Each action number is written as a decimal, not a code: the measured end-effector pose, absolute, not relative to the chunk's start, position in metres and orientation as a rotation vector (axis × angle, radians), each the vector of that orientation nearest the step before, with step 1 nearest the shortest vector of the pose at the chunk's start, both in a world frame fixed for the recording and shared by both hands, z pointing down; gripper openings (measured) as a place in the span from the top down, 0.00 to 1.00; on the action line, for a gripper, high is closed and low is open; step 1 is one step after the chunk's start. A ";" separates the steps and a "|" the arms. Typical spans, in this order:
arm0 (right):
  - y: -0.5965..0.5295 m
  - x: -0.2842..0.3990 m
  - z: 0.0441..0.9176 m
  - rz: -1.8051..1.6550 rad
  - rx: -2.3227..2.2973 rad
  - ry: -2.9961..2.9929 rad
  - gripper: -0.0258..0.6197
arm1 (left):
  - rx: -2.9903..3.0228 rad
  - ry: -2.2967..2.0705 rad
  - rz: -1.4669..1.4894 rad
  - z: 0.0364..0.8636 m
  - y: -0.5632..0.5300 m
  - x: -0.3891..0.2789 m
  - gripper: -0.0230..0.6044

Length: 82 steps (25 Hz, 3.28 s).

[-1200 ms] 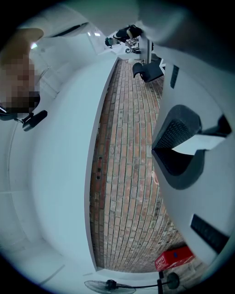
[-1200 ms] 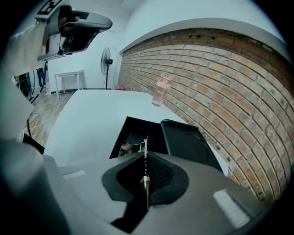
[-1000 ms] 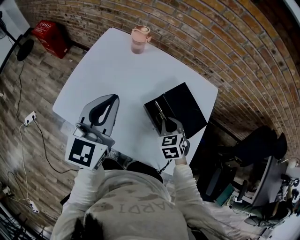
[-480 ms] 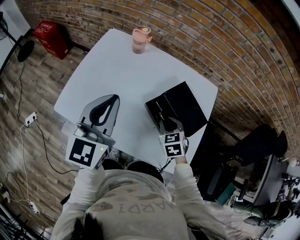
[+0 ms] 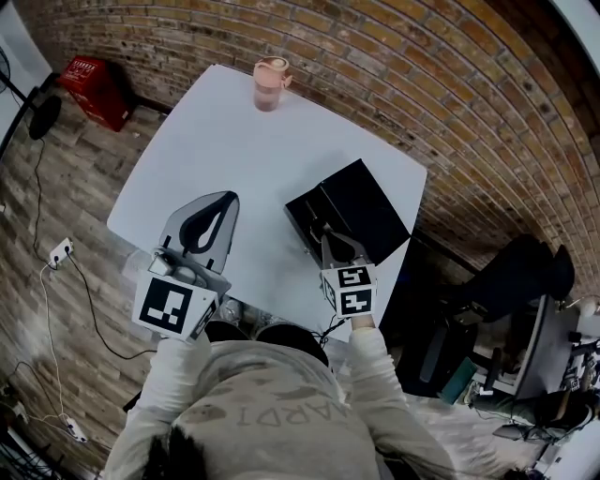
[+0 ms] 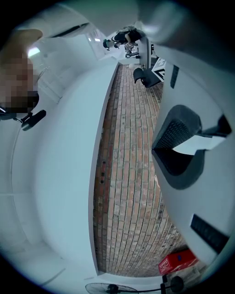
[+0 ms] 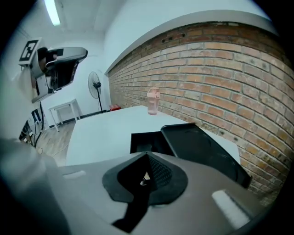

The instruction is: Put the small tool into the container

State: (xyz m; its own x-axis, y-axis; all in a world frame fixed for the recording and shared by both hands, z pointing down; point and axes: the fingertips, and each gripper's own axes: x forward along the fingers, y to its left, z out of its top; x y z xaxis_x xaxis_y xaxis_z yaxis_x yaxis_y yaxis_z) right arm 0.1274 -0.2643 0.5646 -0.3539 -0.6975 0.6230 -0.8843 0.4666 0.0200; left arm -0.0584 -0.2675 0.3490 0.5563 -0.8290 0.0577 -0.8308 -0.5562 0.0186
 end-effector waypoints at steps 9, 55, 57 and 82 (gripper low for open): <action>-0.249 0.135 0.522 0.443 1.452 -2.235 0.95 | 2.778 -1.396 0.044 0.340 -0.256 -0.049 0.96; -0.140 0.181 0.345 0.111 2.050 -2.368 0.94 | 2.953 -1.136 0.005 0.316 -0.196 0.005 0.96; -0.136 0.183 0.342 0.102 2.064 -2.363 0.94 | 2.955 -1.134 -0.002 0.315 -0.195 0.006 0.96; -0.117 0.195 0.320 0.039 2.174 -2.332 0.94 | 2.985 -1.058 -0.014 0.313 -0.188 0.020 0.96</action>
State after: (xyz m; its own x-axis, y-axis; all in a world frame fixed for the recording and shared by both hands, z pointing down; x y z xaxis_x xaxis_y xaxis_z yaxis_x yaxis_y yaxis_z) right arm 0.1954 -0.1167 0.3196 -0.0698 -0.9974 -0.0178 -0.9963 0.0706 -0.0500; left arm 0.0204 -0.1883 0.3131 0.7767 -0.6296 -0.0166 -0.6298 -0.7765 -0.0208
